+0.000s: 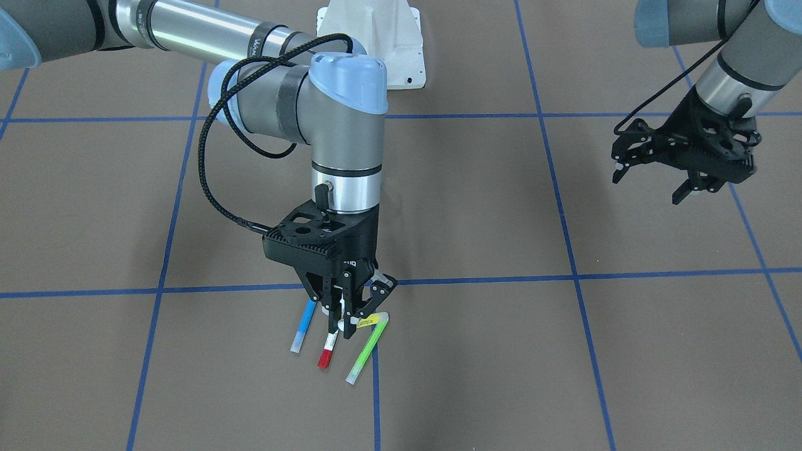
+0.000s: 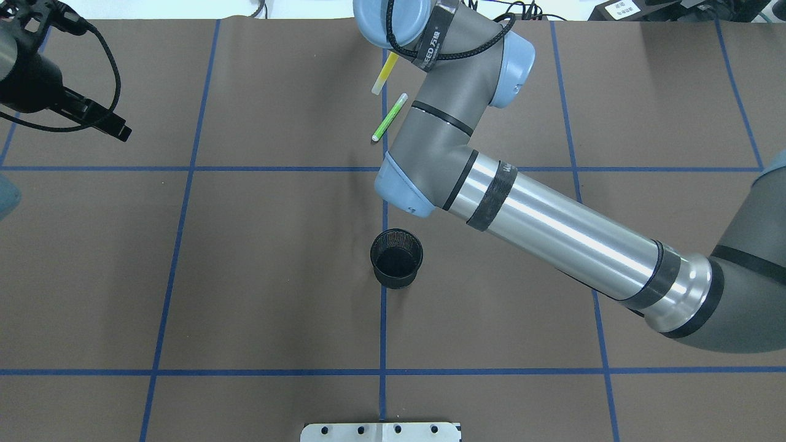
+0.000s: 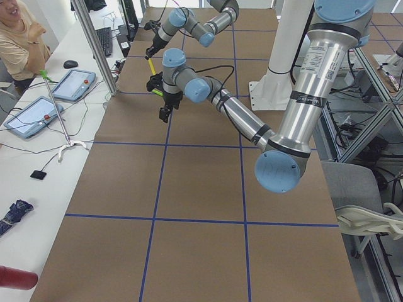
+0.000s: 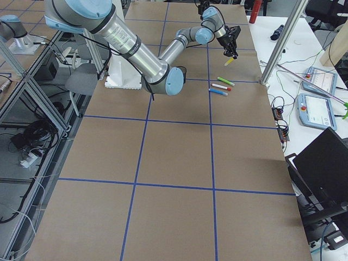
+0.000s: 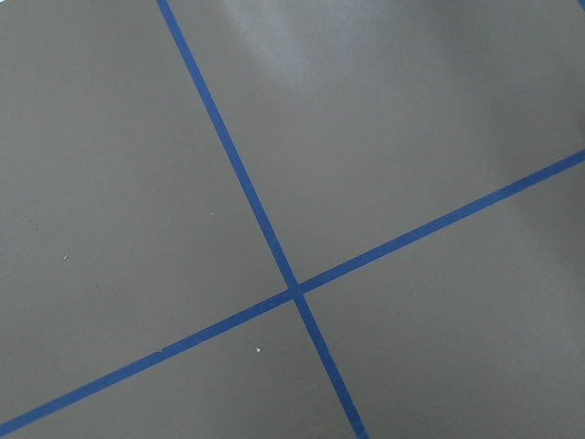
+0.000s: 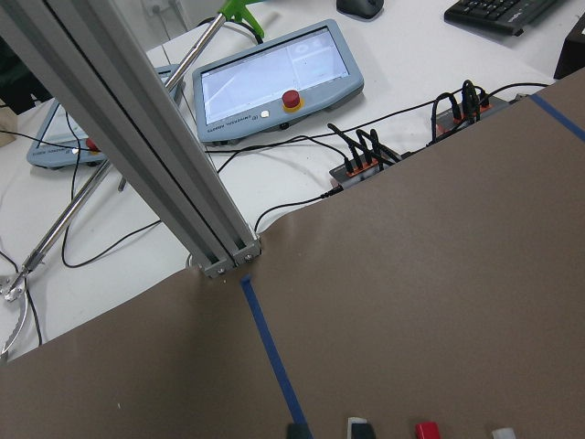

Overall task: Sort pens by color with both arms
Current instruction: 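Carry the yellow highlighter past the other pens with the right gripper, then lower the yellow highlighter beside the green highlighter and release it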

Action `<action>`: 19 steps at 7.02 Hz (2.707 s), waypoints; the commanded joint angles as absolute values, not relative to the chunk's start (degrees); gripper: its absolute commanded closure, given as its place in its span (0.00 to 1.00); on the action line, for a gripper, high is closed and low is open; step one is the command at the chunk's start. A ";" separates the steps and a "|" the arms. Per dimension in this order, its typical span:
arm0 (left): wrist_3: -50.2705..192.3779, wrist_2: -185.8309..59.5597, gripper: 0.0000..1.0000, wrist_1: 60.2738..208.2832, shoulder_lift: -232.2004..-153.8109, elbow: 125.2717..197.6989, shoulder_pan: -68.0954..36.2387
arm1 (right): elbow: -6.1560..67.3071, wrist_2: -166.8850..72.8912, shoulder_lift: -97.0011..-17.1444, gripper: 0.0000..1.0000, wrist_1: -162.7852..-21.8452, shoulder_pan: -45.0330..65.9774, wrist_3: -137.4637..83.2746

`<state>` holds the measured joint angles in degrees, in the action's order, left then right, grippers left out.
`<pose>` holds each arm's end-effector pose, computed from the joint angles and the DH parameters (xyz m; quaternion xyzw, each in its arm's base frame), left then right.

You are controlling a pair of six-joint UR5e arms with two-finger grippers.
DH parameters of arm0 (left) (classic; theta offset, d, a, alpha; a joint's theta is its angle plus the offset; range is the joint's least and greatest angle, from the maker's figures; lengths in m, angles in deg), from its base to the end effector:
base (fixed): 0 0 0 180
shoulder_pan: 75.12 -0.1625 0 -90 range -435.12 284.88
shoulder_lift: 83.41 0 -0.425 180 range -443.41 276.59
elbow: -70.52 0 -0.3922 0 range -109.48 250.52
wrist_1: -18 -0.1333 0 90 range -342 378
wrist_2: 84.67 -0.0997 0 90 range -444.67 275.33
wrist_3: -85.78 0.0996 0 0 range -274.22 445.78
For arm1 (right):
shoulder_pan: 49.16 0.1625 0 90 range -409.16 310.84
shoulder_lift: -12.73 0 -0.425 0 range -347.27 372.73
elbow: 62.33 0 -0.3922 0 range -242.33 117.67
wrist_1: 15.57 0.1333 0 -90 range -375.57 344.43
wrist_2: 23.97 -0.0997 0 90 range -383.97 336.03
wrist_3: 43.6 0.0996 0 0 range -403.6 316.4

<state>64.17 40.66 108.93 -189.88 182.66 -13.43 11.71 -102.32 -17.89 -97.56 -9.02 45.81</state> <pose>0.1968 -0.5250 0.3245 0.1717 0.3949 0.1549 0.8892 -0.5043 -0.6259 0.0923 0.2359 -0.3729 0.3447 0.8286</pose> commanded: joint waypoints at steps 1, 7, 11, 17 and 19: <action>62.32 40.66 0.01 108.97 -190.02 183.10 -13.34 | 11.32 -99.31 -17.76 1.00 -97.40 -10.48 45.00; 61.53 40.58 0.01 108.53 -191.08 184.59 -13.34 | 7.47 -93.34 -15.49 1.00 -97.39 -11.36 41.31; 60.21 40.40 0.01 108.61 -191.25 184.16 -13.42 | -2.20 -78.59 -10.13 1.00 -97.31 -13.82 39.04; 60.21 40.66 0.01 108.61 -191.17 182.93 -13.51 | -18.90 -54.06 -5.11 1.00 -97.39 -20.16 34.01; 60.21 40.66 0.01 108.44 -191.17 182.93 -13.43 | -19.97 -50.88 -4.24 1.00 -97.31 -20.16 34.27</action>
<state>60.20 40.66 108.53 -191.17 182.93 -13.50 -19.33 -52.79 -4.89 -97.38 -20.11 34.17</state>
